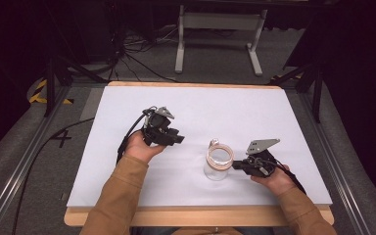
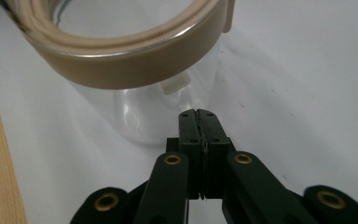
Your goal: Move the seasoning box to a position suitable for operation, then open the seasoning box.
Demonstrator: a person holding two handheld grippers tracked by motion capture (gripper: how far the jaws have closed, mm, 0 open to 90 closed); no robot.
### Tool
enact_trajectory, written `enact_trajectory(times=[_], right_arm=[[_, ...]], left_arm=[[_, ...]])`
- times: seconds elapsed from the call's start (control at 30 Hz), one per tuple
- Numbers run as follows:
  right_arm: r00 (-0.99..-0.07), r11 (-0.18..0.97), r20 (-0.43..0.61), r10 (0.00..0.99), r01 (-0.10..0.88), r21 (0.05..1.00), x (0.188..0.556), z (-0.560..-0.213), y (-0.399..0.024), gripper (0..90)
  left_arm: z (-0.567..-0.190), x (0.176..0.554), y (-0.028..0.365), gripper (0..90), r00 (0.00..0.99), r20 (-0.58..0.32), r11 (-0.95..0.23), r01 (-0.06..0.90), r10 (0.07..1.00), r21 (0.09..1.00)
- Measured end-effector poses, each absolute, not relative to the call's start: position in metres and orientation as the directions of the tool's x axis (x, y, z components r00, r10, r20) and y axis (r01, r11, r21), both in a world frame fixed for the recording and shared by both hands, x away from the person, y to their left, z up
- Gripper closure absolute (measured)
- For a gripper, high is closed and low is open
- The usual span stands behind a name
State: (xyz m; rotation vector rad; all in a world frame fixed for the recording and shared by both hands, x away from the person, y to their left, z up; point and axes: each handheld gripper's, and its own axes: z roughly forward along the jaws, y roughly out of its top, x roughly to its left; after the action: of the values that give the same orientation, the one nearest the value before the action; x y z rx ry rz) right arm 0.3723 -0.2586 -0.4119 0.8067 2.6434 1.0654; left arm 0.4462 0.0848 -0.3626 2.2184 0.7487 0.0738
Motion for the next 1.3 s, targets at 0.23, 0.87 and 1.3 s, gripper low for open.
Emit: enact_trajectory(times=[0.23, 0.87, 1.3], right_arm=[[-0.851, 0.617, 0.033, 0.525, 0.407, 0.674, 0.369, -0.413, -0.249, 89.7], [-0.855, 0.615, 0.032, 0.518, 0.398, 0.681, 0.368, -0.411, -0.249, 89.6], [-0.826, 0.554, 0.036, 0.563, 0.409, 0.725, 0.362, -0.401, -0.269, 89.5]], left_arm=[[-0.362, 0.447, 0.086, 68.5, 0.824, -0.203, -0.519, 0.503, 0.528, 0.692], [-0.349, 0.441, 0.088, 78.3, 0.856, -0.152, -0.528, 0.434, 0.494, 0.73], [-0.329, 0.438, 0.061, 79.9, 0.901, -0.155, -0.488, 0.356, 0.405, 0.797]])
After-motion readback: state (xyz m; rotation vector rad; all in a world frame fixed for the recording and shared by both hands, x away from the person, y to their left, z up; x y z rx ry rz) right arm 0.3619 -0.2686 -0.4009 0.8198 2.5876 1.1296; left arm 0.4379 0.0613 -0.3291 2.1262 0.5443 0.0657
